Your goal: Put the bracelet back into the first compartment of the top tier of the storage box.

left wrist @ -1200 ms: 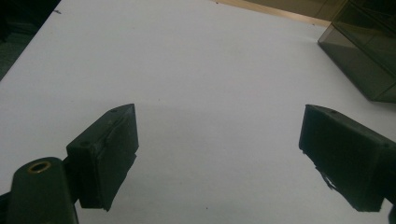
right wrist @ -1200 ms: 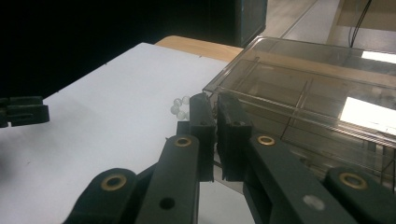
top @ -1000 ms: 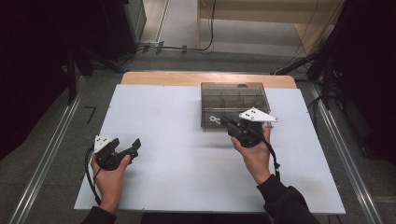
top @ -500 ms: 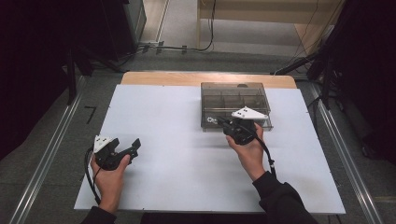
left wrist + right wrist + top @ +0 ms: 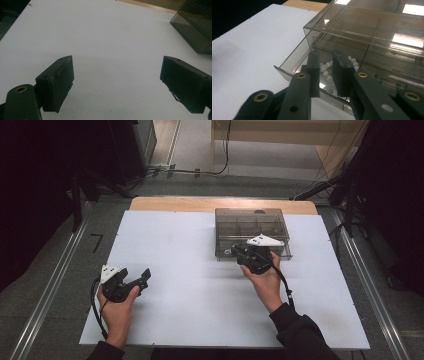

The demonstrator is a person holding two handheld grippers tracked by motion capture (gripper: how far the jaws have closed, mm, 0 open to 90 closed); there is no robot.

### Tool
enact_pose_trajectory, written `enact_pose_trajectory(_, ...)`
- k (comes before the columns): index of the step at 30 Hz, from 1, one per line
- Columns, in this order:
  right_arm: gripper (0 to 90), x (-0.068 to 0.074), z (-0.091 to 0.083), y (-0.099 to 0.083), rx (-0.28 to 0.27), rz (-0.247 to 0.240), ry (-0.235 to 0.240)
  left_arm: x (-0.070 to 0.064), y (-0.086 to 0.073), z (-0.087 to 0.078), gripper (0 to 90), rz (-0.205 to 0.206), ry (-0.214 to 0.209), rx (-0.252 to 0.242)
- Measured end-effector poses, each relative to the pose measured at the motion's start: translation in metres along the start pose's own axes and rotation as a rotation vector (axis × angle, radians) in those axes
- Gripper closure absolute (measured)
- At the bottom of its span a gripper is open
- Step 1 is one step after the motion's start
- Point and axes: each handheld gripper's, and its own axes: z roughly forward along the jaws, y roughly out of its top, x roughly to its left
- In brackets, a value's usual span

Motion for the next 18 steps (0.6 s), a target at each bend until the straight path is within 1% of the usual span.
enact_pose_trajectory(4,64.7,-0.001,-0.002,0.001,-0.012,0.013,0.006,0.000,0.000,0.000,12.3,0.000,0.000,0.001)
enact_pose_trajectory(7,59.7,-0.001,-0.004,0.002,-0.020,0.011,0.013,0.000,0.000,0.001,12.3,0.000,0.000,0.000)
enact_pose_trajectory(10,51.1,0.000,-0.006,0.002,-0.027,0.008,0.015,0.000,0.000,0.001,12.2,-0.002,-0.001,0.001)
enact_pose_trajectory(12,43.8,0.001,-0.006,0.002,-0.031,0.006,0.019,0.000,0.000,0.001,12.3,-0.001,-0.001,0.000)
enact_pose_trajectory(13,41.0,0.002,-0.007,0.002,-0.035,-0.002,0.012,0.000,0.000,0.001,12.3,-0.002,-0.002,0.000)
enact_pose_trajectory(18,30.9,0.004,-0.011,0.003,-0.040,-0.012,0.018,0.000,0.000,0.001,12.3,-0.003,-0.003,0.000)
